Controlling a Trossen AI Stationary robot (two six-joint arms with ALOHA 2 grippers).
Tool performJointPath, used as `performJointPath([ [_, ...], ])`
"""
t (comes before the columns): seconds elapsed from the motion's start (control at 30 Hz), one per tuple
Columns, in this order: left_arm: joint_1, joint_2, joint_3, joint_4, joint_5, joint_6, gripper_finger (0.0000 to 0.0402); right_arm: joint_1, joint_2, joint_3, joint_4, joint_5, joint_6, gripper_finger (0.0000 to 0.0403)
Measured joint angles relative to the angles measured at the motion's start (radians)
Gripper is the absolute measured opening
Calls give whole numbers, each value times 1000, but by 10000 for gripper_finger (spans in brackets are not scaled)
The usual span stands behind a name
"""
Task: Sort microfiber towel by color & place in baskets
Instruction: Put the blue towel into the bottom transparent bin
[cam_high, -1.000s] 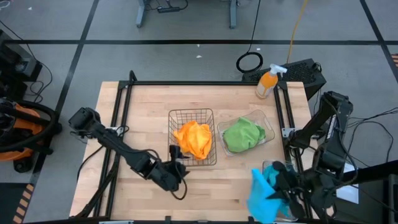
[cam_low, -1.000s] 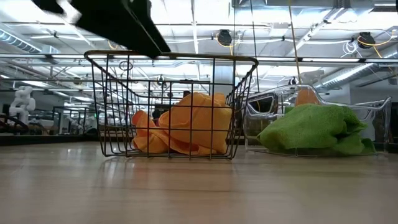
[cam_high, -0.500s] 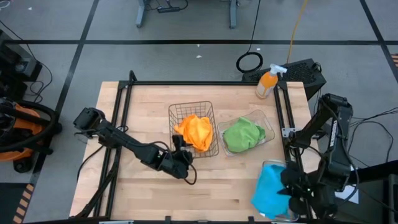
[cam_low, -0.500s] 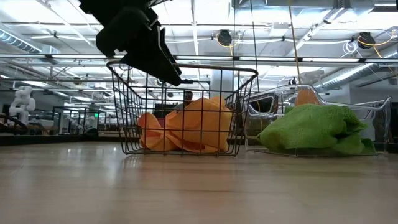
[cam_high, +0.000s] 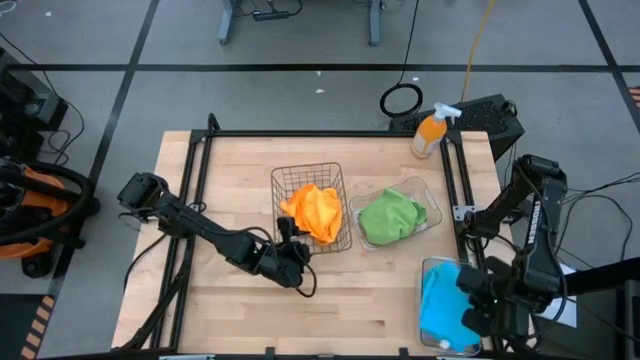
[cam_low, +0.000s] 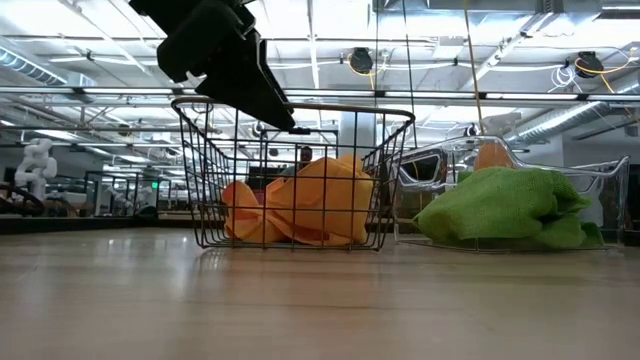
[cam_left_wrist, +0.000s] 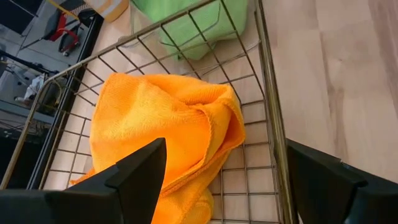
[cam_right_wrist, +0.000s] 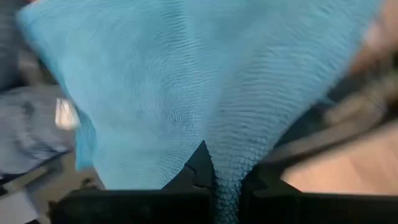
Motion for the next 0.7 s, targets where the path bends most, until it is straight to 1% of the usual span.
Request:
performJointPath([
  [0.1,0,0,0,8,0,0,301,0,0,0,-67,-94,63,6],
  [0.17,0,0,0,15,0,0,301,0,0,0,-97,-122,89,6],
  [0.43,0,0,0,28,1,0,301,-17,18,0,-99,-65,101,6],
  [0.7,0,0,0,68,13,1,301,-78,127,0,-89,-80,38,7],
])
